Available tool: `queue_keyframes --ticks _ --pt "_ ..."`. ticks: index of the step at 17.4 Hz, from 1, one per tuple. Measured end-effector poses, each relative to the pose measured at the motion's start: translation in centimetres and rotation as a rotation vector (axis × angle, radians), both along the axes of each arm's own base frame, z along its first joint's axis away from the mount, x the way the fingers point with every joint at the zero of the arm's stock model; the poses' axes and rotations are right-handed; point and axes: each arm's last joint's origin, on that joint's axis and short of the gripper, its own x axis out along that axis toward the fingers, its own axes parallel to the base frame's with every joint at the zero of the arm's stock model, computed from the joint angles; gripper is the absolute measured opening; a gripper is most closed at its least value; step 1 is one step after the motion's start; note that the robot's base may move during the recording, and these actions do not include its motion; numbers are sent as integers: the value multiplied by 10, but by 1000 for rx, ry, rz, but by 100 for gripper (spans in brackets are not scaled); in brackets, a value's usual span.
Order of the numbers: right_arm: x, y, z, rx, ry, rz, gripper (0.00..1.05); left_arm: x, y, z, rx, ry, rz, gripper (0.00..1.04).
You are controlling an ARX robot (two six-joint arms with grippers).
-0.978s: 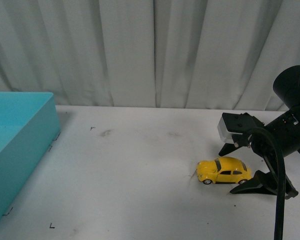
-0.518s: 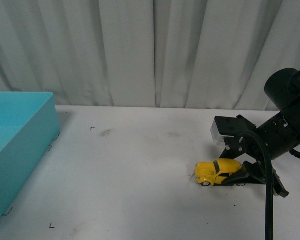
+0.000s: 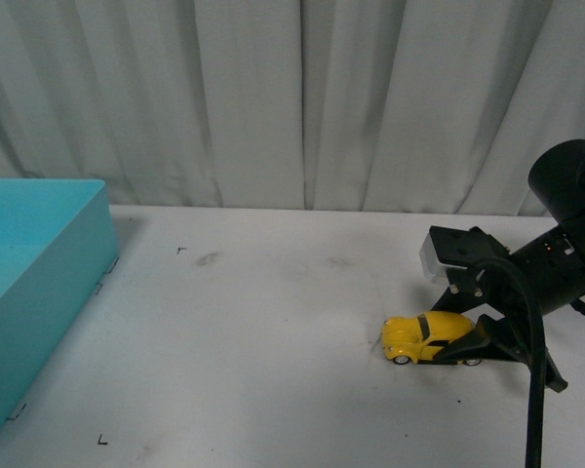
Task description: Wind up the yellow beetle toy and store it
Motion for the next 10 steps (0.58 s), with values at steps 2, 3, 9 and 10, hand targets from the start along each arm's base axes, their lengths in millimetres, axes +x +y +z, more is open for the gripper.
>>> queue_keyframes --ticks 2,3,9,10 --pt "-3 -10 -1 12 13 -27 42 0 0 0 0 0 0 98" --pt "-5 -15 -2 16 18 -41 42 0 0 0 0 0 0 98" --pt "-21 -48 -11 65 40 -116 42 0 0 0 0 0 0 98" --pt "-25 -55 -13 70 45 -129 42 0 0 0 0 0 0 98"
